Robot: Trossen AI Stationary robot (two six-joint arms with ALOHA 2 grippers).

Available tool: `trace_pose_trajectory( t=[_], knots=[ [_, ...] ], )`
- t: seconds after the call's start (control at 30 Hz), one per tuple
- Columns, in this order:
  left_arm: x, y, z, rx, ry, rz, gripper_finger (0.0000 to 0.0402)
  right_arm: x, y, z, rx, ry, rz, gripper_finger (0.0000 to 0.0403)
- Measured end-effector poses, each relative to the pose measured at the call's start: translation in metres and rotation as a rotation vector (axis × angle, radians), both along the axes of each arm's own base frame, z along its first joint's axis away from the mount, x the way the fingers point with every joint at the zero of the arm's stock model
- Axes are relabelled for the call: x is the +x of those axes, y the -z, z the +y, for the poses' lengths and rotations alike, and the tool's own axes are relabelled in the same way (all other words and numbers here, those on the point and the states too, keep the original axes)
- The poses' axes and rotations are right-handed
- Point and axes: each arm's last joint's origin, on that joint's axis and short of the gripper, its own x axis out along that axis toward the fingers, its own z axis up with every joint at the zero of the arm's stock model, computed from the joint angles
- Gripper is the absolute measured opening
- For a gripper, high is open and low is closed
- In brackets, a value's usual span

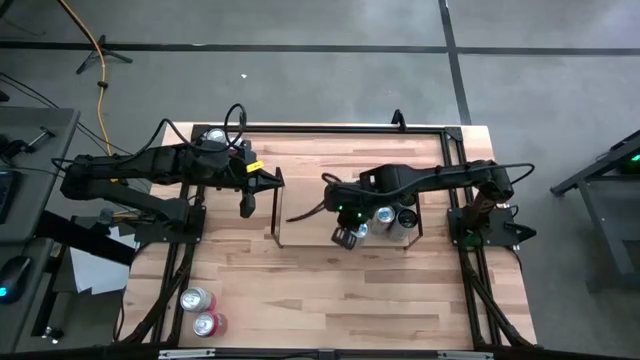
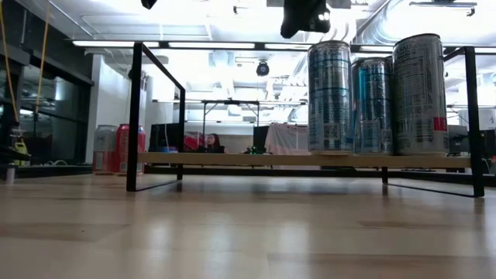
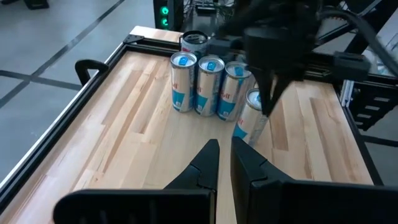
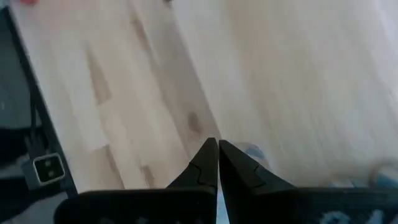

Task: Place canned beverage on shelf
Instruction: Put the blue soda can on the shelf aligned with the other blue soda cans

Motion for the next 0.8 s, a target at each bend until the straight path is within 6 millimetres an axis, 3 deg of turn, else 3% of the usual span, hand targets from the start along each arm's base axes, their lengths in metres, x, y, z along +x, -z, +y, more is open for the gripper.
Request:
trace_pose_trajectory(
  t=[0.37, 0.8],
  knots=[
    [0.000, 0.000, 0.000, 0.005, -0.011, 0.000, 0.0000, 0.002, 0.005, 0.005, -0.123, -0.155, -0.003, 0.0000],
    [0.000, 0.000, 0.000, -0.003, -0.016, -0.002, 0.0000, 0.006, 0.017, 0.001, -0.141, -0.250, 0.064, 0.0000]
  ],
)
